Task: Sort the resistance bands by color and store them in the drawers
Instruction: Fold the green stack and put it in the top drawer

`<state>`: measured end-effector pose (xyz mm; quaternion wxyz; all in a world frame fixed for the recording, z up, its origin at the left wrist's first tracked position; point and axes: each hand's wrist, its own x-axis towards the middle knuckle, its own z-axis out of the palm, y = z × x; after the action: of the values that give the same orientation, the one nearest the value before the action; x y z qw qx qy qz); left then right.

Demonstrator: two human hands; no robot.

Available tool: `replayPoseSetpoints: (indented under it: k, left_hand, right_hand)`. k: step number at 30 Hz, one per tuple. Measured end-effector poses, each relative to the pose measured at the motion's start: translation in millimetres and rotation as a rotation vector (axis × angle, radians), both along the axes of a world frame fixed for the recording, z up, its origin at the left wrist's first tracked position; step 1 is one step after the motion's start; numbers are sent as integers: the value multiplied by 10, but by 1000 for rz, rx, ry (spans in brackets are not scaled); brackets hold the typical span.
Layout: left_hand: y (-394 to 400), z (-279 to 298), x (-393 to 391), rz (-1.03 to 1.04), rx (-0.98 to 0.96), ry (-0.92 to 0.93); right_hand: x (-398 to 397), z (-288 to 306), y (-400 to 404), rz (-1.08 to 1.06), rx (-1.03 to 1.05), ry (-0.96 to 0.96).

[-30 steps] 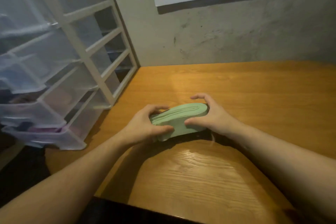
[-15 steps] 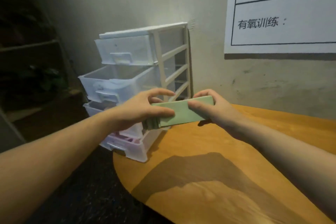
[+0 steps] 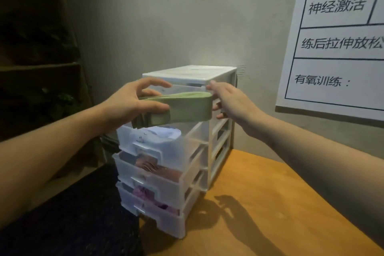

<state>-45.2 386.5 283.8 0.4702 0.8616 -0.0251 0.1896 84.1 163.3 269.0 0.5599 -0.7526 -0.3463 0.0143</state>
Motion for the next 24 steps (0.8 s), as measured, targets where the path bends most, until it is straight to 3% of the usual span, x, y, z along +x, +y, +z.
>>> replayPoseSetpoints:
  k: [7, 10, 14, 24]
  left_hand:
    - [518, 223, 77, 87, -5, -60]
    - [654, 287, 87, 111, -3, -108]
    - [759, 364, 106, 129, 16, -162]
    - [842, 619, 291, 90, 155, -159]
  right_hand:
    - [335, 251, 409, -186, -364, -477]
    - [382, 254, 452, -275, -552, -553]
    - [365, 267, 477, -256, -460, -601]
    - [70, 286, 494, 28, -359, -713]
